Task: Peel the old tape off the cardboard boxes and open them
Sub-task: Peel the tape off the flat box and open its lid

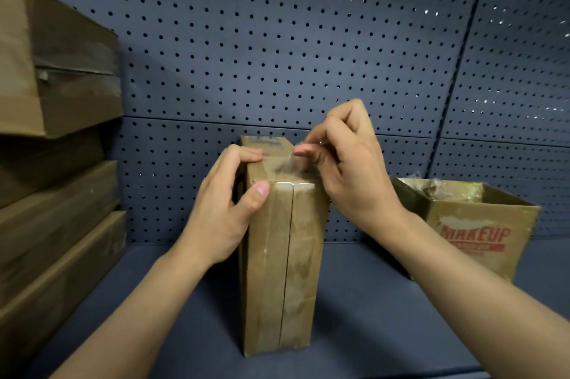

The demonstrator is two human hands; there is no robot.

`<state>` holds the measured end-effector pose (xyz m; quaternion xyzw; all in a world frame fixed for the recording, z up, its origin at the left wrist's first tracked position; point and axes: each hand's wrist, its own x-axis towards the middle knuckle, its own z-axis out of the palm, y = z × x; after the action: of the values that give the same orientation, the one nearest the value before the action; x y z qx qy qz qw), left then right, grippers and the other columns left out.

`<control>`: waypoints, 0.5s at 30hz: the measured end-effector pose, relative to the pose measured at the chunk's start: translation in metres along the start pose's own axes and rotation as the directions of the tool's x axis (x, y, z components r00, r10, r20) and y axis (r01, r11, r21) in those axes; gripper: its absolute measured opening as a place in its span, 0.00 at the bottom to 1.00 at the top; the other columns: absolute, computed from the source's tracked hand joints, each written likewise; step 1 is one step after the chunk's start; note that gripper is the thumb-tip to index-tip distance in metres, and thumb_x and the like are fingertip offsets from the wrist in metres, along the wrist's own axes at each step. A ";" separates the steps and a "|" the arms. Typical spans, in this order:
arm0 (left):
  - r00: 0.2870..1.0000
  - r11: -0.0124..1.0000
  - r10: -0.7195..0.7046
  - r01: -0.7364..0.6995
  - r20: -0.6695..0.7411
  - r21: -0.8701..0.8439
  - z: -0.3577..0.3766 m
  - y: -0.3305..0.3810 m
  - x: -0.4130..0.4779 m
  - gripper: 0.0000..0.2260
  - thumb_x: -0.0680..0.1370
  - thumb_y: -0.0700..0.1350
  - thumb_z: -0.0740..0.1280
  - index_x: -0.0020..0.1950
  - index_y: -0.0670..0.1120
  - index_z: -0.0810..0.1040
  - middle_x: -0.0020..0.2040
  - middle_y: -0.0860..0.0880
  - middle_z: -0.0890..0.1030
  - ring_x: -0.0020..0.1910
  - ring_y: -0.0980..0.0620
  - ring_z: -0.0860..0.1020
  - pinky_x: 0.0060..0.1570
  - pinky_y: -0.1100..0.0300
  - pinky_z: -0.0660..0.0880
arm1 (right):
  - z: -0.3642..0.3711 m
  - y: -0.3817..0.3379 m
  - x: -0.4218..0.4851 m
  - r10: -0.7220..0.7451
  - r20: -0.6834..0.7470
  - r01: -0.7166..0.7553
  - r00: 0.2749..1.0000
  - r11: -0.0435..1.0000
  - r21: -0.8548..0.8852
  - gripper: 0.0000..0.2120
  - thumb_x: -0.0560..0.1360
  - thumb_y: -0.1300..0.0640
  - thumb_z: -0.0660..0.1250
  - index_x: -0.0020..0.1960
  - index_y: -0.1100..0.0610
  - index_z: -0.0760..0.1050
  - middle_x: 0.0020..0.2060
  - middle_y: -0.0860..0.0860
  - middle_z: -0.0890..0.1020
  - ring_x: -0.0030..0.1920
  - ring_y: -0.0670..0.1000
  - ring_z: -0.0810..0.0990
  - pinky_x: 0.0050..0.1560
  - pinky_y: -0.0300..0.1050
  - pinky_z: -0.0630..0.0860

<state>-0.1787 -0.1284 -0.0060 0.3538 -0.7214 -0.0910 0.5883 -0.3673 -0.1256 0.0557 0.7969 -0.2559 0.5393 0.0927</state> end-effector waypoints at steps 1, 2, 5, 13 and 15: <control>1.000 1.000 0.000 0.000 0.004 0.001 -0.001 0.000 0.000 0.26 0.73 0.65 0.58 0.61 0.47 0.73 0.62 0.57 0.76 0.64 0.60 0.72 0.60 0.58 0.70 | 0.000 0.000 -0.001 -0.027 -0.037 0.026 0.999 1.000 -0.008 0.07 0.78 0.63 0.68 0.43 0.64 0.75 0.45 0.40 0.64 0.43 0.36 0.75 0.43 0.29 0.73; 1.000 1.000 -0.001 0.001 0.010 0.005 -0.002 0.001 0.000 0.26 0.73 0.65 0.58 0.61 0.47 0.73 0.62 0.57 0.76 0.64 0.61 0.72 0.60 0.60 0.69 | 0.000 0.000 -0.002 -0.054 -0.062 0.052 0.997 0.998 -0.021 0.07 0.78 0.63 0.69 0.43 0.65 0.75 0.46 0.40 0.64 0.42 0.36 0.73 0.43 0.27 0.71; 0.998 1.000 -0.019 0.019 0.053 0.015 -0.006 0.002 0.001 0.25 0.72 0.64 0.58 0.61 0.48 0.72 0.63 0.58 0.75 0.63 0.60 0.73 0.56 0.60 0.69 | -0.004 -0.002 -0.009 -0.109 -0.075 0.106 0.991 0.993 -0.042 0.06 0.77 0.62 0.71 0.45 0.65 0.77 0.47 0.44 0.64 0.46 0.39 0.69 0.46 0.31 0.71; 0.998 0.999 -0.043 0.043 0.053 0.003 -0.005 0.004 0.000 0.25 0.72 0.65 0.59 0.60 0.50 0.72 0.63 0.58 0.75 0.62 0.56 0.74 0.56 0.52 0.72 | -0.010 -0.007 -0.029 -0.117 0.009 0.117 0.993 0.993 -0.004 0.11 0.73 0.58 0.76 0.44 0.62 0.75 0.58 0.53 0.67 0.59 0.49 0.79 0.57 0.39 0.76; 0.999 0.999 -0.034 0.034 0.040 0.005 -0.003 0.004 0.001 0.25 0.72 0.65 0.59 0.60 0.49 0.72 0.63 0.56 0.76 0.63 0.57 0.74 0.59 0.49 0.73 | -0.007 -0.007 -0.034 -0.172 -0.031 0.169 0.985 0.983 -0.075 0.11 0.74 0.59 0.75 0.41 0.63 0.75 0.57 0.54 0.70 0.57 0.53 0.78 0.53 0.49 0.78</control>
<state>-0.1780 -0.1249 -0.0025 0.3656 -0.7270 -0.1064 0.5714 -0.3790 -0.1061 0.0284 0.8018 -0.2041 0.5346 0.1719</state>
